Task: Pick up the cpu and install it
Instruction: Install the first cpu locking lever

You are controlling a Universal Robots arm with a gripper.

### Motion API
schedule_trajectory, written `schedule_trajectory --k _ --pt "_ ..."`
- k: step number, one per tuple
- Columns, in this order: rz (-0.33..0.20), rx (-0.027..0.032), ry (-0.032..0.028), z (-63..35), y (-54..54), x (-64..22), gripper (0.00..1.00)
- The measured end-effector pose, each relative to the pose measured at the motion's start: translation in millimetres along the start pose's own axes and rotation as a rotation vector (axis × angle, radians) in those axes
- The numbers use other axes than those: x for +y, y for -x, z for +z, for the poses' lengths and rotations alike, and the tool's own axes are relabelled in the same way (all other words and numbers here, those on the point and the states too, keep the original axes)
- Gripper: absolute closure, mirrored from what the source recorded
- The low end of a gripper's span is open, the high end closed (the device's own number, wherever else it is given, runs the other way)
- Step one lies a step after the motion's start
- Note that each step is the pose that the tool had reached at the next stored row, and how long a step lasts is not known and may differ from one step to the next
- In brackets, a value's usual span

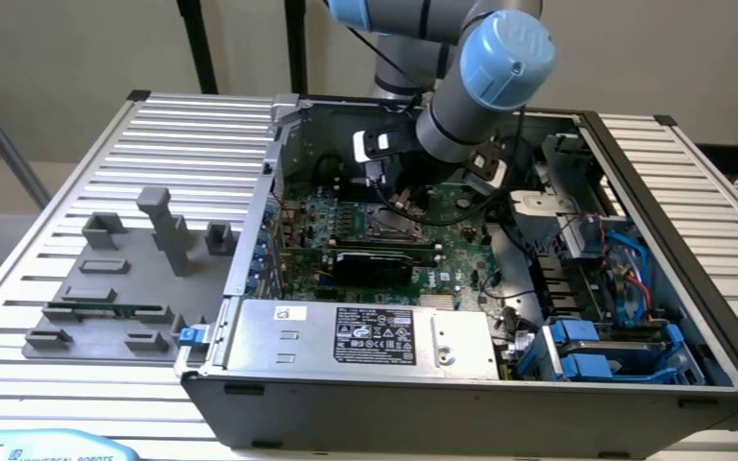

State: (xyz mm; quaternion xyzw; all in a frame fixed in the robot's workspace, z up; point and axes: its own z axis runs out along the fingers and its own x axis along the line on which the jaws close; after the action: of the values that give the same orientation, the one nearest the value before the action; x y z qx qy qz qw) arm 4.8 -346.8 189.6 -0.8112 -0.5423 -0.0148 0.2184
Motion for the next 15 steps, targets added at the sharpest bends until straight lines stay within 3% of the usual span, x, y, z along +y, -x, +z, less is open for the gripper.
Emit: schedule_trajectory --k 4,10,15 --pt "0.0 0.0005 -0.0001 -0.3 -0.1 0.3 0.89" --pt "-0.003 0.0128 -0.0059 -4.9 2.5 -12.6 0.89" --pt "-0.004 0.017 -0.0077 -6.4 3.8 -17.9 0.89"
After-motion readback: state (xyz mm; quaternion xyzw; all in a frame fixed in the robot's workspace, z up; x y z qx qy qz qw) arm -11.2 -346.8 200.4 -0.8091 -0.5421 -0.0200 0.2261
